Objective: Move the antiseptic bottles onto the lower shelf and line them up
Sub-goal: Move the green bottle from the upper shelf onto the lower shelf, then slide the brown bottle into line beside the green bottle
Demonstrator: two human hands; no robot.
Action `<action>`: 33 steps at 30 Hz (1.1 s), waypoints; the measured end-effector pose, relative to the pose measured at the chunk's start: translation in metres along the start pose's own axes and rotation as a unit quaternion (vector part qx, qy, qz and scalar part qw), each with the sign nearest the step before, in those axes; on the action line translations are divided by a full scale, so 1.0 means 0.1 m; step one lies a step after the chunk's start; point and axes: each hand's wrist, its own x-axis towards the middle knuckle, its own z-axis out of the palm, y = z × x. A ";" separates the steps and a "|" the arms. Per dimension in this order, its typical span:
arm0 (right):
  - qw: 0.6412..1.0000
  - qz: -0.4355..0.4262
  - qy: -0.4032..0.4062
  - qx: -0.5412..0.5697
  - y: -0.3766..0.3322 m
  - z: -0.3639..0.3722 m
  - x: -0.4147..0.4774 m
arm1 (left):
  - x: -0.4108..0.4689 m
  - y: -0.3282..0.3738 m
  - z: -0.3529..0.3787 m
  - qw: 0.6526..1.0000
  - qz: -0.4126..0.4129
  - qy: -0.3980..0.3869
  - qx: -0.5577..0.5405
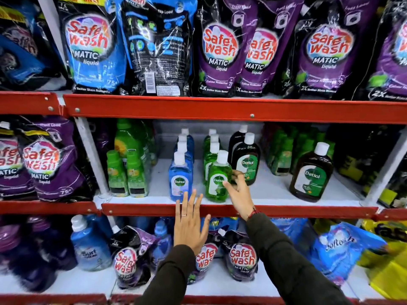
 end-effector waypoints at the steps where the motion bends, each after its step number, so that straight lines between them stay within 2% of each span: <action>1: 1.000 0.004 -0.006 0.003 0.01 0.01 0.01 | -0.02 -0.01 0.02 1.000 0.001 -0.001 0.004; 12: 0.998 -0.013 -0.064 -0.010 0.11 -0.02 0.06 | -0.03 -0.01 0.02 1.000 -0.016 -0.020 -0.005; 15: 0.998 -0.020 -0.051 -0.014 0.11 -0.09 0.01 | -0.03 0.01 0.00 1.000 -0.019 -0.020 -0.005; 21: 0.988 -0.092 0.115 -0.047 0.11 -0.54 -0.01 | -0.02 0.04 0.01 1.000 -0.023 -0.005 -0.011; 25: 0.936 -0.153 0.295 -0.116 0.08 -1.07 0.04 | -0.01 0.05 0.03 1.000 -0.020 0.011 0.002; 29: 0.869 -0.066 0.466 -0.155 0.07 -1.56 0.13 | -0.01 0.06 0.08 0.999 -0.016 0.030 0.013; 31: 0.862 0.000 0.481 -0.159 0.11 -1.77 0.18 | 0.00 0.06 0.10 0.999 -0.016 0.040 0.021; 33: 0.881 0.048 0.443 -0.159 0.18 -1.95 0.20 | 0.00 0.07 0.12 0.998 -0.017 0.048 0.028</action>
